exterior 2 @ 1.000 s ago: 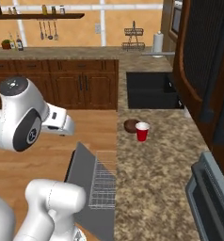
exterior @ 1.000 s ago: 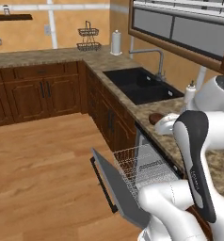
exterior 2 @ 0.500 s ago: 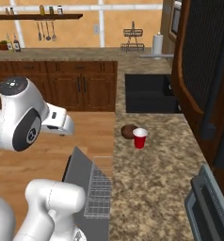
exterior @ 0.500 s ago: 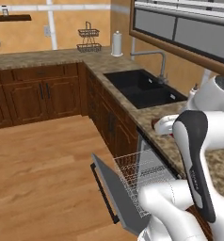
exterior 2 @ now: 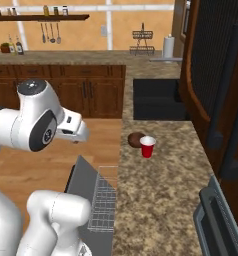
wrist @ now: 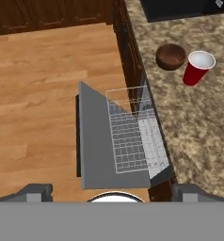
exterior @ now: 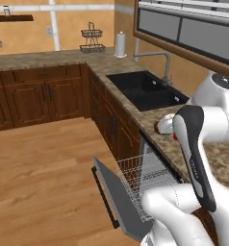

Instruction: Pick up the cup and bowl from the counter, place them in the dishwasher, and close the dishwasher door.

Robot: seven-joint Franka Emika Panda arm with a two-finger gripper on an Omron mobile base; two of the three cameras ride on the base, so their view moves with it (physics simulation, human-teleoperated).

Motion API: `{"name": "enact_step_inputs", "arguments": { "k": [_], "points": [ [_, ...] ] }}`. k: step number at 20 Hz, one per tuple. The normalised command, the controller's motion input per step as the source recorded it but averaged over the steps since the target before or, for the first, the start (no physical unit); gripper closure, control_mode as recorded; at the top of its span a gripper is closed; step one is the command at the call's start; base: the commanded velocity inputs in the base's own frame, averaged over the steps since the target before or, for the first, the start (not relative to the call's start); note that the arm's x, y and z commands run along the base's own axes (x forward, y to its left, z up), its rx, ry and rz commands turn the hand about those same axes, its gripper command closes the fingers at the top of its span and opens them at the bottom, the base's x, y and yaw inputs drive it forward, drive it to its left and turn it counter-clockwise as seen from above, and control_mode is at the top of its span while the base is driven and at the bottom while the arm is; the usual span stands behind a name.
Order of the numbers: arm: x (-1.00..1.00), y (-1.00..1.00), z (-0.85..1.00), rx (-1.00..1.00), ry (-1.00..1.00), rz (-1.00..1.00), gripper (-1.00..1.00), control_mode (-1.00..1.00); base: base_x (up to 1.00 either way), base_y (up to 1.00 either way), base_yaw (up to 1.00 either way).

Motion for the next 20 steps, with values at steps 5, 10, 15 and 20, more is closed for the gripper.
{"name": "enact_step_inputs", "arguments": {
  "k": [5,10,15,20],
  "points": [
    [0.84,0.24,-0.43,-0.17,0.31,-0.01,-1.0,-1.0,0.0,0.0,0.0],
    [0.87,0.0,-0.56,-0.14,0.11,0.02,-1.0,-1.0,0.0,0.0,0.0],
    [0.88,-0.72,-0.37,0.0,0.13,0.1,-1.0,-1.0,0.0,0.0,0.0],
    [0.63,-0.27,-0.25,0.0,0.0,0.05,-1.0,-1.0,0.0,0.0,0.0]
  ]
}}
